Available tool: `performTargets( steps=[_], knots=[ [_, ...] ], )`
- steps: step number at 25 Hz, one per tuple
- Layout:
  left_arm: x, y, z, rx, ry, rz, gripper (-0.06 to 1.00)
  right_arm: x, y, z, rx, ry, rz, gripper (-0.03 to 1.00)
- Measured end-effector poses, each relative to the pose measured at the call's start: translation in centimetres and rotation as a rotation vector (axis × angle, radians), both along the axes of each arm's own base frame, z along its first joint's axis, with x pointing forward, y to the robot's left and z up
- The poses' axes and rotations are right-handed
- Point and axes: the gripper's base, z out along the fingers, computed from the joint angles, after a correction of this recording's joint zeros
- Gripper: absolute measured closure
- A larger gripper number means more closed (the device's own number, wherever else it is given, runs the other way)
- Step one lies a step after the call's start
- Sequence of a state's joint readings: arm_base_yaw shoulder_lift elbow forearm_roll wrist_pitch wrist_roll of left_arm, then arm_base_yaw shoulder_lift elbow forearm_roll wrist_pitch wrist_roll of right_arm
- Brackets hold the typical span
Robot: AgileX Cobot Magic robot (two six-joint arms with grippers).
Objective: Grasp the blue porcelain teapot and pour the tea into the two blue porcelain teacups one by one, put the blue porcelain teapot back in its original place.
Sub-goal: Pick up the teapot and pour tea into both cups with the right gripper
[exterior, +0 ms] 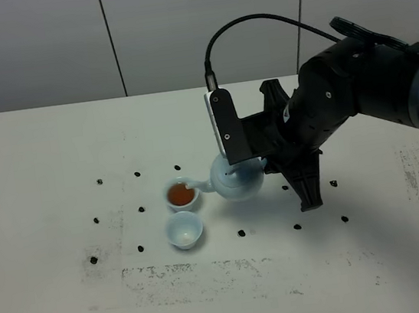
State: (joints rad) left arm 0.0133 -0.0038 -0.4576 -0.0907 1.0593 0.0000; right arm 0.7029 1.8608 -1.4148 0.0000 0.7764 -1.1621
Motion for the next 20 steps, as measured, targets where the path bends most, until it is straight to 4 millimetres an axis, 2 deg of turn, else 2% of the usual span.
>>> performTargets(
  steps=[7,13,20],
  knots=[
    [0.0,0.0,0.0,0.0,0.0,0.0,0.65,0.5,1.8,-0.5,-0.085,-0.033,0.065,0.94],
    [0.0,0.0,0.0,0.0,0.0,0.0,0.65,0.3,2.6,-1.8,-0.159,-0.053,0.108,0.94],
    [0.0,0.0,0.0,0.0,0.0,0.0,0.65,0.2,3.2,-2.2,-0.204,-0.089,0.106,0.94]
  ],
)
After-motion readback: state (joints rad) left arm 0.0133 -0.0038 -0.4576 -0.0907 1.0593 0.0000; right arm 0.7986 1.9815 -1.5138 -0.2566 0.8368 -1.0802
